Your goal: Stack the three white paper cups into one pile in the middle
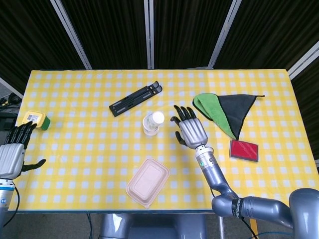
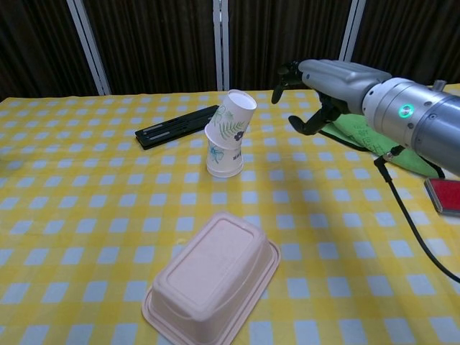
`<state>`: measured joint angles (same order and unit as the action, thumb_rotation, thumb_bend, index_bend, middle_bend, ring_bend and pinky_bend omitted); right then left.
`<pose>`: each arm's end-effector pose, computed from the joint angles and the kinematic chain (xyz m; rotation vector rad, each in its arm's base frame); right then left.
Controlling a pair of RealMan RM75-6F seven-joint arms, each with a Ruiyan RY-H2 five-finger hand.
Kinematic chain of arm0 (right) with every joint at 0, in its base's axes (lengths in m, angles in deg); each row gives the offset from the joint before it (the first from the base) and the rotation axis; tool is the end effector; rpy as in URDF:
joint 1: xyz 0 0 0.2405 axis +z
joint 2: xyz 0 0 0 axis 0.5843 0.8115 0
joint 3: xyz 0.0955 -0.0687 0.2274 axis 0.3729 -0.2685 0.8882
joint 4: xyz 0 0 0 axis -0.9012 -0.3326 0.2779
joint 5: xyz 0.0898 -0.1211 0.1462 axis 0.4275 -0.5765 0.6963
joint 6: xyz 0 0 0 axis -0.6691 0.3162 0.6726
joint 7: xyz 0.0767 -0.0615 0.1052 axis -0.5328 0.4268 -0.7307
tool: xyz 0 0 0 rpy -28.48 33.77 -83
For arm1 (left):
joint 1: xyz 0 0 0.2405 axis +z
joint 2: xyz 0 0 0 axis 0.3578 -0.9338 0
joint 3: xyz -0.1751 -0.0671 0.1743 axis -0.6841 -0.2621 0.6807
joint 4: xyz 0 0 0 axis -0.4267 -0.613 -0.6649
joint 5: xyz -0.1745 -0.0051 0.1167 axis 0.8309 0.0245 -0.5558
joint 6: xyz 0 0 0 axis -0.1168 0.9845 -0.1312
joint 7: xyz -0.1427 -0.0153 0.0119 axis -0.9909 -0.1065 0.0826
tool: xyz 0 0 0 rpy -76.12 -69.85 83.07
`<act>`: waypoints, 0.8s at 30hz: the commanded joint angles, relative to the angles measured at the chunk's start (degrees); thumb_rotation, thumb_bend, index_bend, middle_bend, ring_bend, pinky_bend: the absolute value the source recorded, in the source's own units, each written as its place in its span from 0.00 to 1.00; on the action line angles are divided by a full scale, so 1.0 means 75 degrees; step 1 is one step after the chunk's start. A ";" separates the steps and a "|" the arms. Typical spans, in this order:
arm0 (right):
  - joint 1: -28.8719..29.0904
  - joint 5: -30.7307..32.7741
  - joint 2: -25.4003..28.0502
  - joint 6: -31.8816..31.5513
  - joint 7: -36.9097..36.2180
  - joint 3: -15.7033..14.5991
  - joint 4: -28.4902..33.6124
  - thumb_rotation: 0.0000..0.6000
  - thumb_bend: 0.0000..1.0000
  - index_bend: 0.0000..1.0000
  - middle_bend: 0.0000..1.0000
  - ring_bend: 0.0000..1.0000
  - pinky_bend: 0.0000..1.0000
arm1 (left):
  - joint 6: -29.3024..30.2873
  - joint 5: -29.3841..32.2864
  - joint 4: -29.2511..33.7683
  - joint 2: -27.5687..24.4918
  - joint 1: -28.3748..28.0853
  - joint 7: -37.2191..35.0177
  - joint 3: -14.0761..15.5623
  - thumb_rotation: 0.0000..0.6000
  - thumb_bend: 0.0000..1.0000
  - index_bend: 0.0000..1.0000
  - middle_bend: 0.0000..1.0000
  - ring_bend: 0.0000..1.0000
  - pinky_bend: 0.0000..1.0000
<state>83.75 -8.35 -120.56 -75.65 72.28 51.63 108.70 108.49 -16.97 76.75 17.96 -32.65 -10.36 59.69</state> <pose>-0.0934 -0.3581 -0.0106 1.7137 -0.9118 1.0537 -0.2947 0.2255 0.1489 -1.3843 -0.9497 -0.9290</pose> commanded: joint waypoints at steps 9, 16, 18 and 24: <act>0.0437 0.0521 -0.0489 0.0310 0.0666 0.0294 -0.0327 1.00 0.47 0.10 0.00 0.00 0.00 | -0.0110 0.0087 -0.0125 -0.0040 -0.0011 -0.0247 -0.0042 1.00 0.06 0.00 0.00 0.00 0.00; 0.0623 0.0705 -0.0784 0.0440 0.0838 0.0347 -0.0523 1.00 0.47 0.10 0.00 0.00 0.00 | -0.0200 0.0158 -0.0168 -0.0059 -0.0040 -0.0362 -0.0082 1.00 0.06 0.00 0.00 0.00 0.00; 0.0673 0.0695 -0.0849 0.0430 0.0892 0.0360 -0.0541 1.00 0.47 0.11 0.00 0.00 0.00 | -0.0199 0.0155 -0.0174 -0.0066 -0.0038 -0.0394 -0.0086 1.00 0.06 0.00 0.00 0.00 0.00; 0.0758 0.0690 -0.0961 0.0393 0.0975 0.0407 -0.0502 1.00 0.47 0.11 0.00 0.00 0.00 | -0.0230 0.0165 -0.0196 -0.0070 -0.0040 -0.0436 -0.0086 1.00 0.06 0.00 0.00 0.00 0.00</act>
<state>89.41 -3.16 -127.74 -72.68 79.57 54.66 104.91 106.76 -15.74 75.28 17.43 -32.96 -13.64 59.05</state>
